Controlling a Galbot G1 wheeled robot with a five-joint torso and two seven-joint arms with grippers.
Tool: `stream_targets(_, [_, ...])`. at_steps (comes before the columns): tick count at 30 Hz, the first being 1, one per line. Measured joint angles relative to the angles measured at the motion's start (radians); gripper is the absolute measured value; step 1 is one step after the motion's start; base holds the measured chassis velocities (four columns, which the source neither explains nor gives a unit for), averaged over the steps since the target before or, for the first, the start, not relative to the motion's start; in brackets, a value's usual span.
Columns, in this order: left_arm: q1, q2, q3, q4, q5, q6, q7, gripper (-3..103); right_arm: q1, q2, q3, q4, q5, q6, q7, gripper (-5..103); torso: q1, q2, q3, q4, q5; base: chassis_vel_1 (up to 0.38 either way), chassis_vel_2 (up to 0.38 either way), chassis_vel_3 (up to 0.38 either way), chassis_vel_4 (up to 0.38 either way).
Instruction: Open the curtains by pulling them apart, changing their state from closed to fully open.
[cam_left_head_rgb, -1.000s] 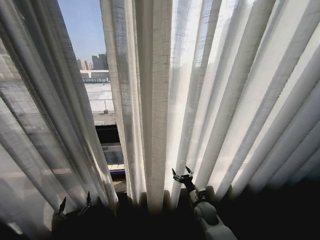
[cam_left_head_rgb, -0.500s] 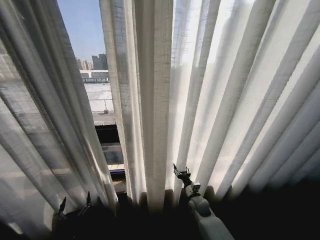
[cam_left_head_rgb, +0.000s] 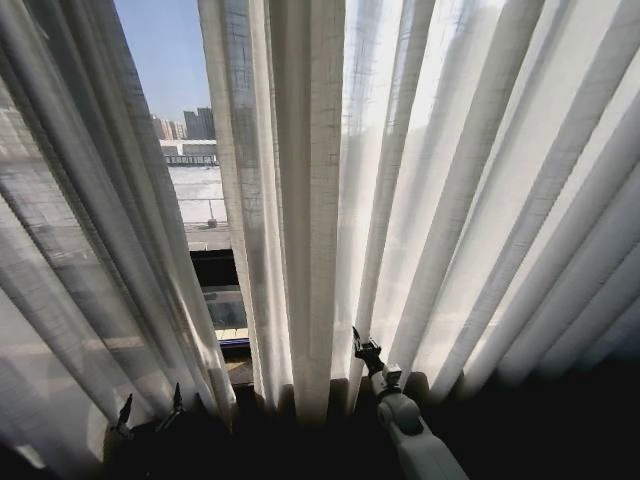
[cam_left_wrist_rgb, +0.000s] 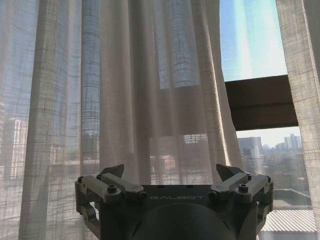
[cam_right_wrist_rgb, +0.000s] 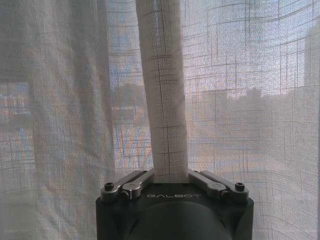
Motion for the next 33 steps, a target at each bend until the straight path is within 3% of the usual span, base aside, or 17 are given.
stream_targets(11, [0.0,0.0,0.0,0.0,0.0,0.0,0.0,100,-0.009,-0.002,0.024,0.005,0.023,0.012,-0.091,0,0.0,0.0,0.0,0.0,0.0,0.0,0.0,0.0,0.0])
stream_targets(22, [0.0,0.0,0.0,0.0,0.0,0.0,0.0,100,-0.003,-0.004,0.029,0.001,0.033,-0.01,-0.12,0,0.0,0.0,0.0,0.0002,0.0,-0.01,-0.007,0.013,0.01])
stream_targets(33, [0.0,0.0,0.0,0.0,0.0,0.0,0.0,100,-0.01,-0.011,0.046,0.001,0.055,-0.008,-0.148,0,0.0,0.0,0.0,-0.0001,0.0001,-0.168,-0.185,0.165,0.156])
